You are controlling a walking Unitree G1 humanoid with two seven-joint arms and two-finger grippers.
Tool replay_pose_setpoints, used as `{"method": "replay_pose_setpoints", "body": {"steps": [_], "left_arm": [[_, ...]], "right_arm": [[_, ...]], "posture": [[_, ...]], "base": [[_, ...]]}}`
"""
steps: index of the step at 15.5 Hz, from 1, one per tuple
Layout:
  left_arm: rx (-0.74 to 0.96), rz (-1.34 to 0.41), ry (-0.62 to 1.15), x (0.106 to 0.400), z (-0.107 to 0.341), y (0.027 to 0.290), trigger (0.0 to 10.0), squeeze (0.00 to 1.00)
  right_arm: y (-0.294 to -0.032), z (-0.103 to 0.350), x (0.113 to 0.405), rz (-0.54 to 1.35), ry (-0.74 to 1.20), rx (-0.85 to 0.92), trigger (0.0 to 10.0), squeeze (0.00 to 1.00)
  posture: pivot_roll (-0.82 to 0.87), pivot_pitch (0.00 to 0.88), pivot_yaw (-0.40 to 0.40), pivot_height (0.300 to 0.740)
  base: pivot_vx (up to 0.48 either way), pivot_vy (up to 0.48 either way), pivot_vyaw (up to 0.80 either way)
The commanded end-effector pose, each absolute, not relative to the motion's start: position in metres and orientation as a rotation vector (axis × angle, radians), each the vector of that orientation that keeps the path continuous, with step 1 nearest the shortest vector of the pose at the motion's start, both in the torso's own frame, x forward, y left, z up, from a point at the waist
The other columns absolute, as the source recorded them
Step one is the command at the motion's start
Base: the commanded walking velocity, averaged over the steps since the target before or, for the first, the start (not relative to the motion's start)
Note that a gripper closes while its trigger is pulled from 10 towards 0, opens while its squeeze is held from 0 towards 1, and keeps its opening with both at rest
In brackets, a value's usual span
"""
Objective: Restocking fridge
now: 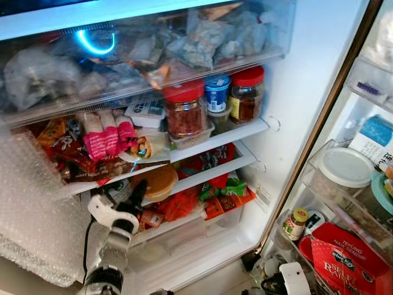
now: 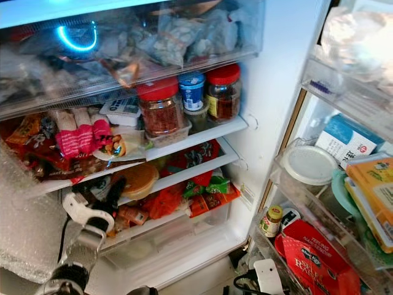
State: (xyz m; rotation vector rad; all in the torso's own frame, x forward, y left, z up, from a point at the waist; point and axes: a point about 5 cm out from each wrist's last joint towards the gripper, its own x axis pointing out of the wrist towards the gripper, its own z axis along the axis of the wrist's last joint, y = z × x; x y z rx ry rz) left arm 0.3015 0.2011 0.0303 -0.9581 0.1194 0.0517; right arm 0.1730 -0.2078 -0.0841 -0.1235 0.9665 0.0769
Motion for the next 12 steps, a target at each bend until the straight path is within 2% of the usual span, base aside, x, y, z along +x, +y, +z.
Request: {"method": "replay_pose_setpoints", "body": {"steps": [1, 6, 12], "left_arm": [[-0.947, 0.04, 0.131, 0.299, 0.03, 0.2, 10.0, 0.0], [-0.959, -0.022, 0.182, 0.286, 0.027, 0.191, 10.0, 0.0], [-0.993, -0.091, 0.179, 0.304, 0.041, 0.178, 10.0, 0.0]], "right_arm": [[-0.206, -0.091, 0.159, 0.08, 1.024, -0.123, 10.0, 0.0], [-0.205, -0.091, 0.159, 0.083, 1.022, -0.124, 10.0, 0.0], [-0.204, -0.091, 0.159, 0.079, 1.015, -0.128, 10.0, 0.0]], "posture": [[-0.18, 0.0, 0.064, 0.656], [-0.18, 0.0, 0.069, 0.656], [-0.18, 0.0, 0.068, 0.656]], "base": [[0.0, 0.0, 0.0], [0.0, 0.0, 0.0], [0.0, 0.0, 0.0]]}}
